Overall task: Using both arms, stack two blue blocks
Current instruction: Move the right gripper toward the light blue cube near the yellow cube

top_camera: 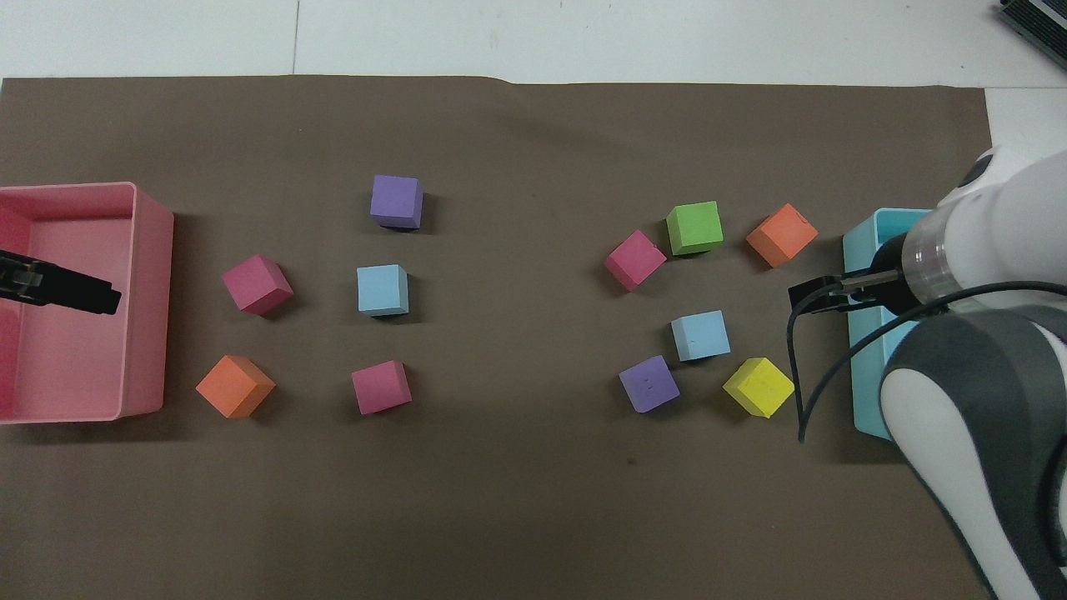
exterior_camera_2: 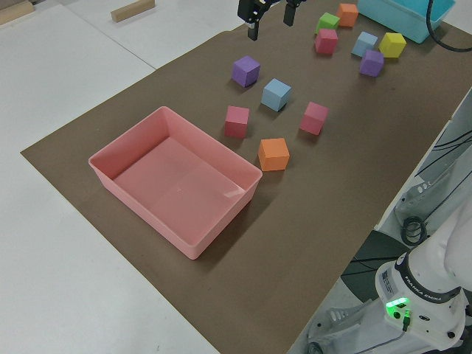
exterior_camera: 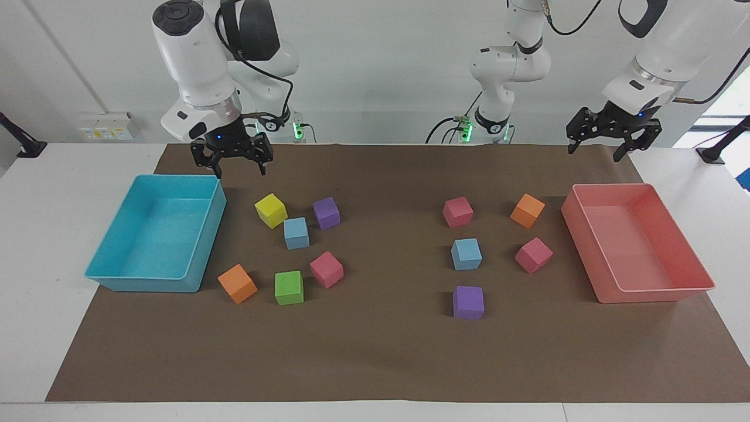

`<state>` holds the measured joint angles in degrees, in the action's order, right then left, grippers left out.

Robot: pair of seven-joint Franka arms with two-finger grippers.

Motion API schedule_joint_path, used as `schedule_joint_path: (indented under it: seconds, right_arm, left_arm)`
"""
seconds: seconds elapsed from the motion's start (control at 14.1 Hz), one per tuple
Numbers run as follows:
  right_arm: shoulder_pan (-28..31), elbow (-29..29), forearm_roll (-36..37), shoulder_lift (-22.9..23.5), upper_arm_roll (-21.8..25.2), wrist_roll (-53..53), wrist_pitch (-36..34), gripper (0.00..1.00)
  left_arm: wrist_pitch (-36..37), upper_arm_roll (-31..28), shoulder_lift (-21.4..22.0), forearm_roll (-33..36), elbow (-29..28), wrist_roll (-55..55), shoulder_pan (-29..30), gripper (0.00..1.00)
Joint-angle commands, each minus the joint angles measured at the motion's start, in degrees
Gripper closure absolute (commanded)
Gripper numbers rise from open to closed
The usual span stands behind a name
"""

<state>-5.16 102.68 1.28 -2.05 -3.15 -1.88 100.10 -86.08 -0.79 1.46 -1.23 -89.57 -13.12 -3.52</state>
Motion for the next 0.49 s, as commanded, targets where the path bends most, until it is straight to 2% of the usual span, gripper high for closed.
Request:
schedule_joint_path:
  seconds: [0.0, 0.28, 0.42]
  right_arm:
    - [-0.4, 2.3, -0.6, 0.2, 0.0, 0.7, 1.9, 0.0]
    - [-1.8, 3.3, -0.8, 4.1, -0.1, 0.6, 4.7, 0.0]
    - [-3.4, 6.4, -3.6, 5.0, -0.1, 0.6, 8.2, 0.0]
  left_arm:
    - [-0.9, -0.4, 1.3, 0.0, -1.5, -0.1, -0.7, 0.0]
    - [-0.9, -0.3, 1.4, 0.0, -1.7, -0.1, -0.7, 0.0]
    - [-0.9, -0.3, 1.4, 0.0, -1.7, -0.1, -0.7, 0.0]
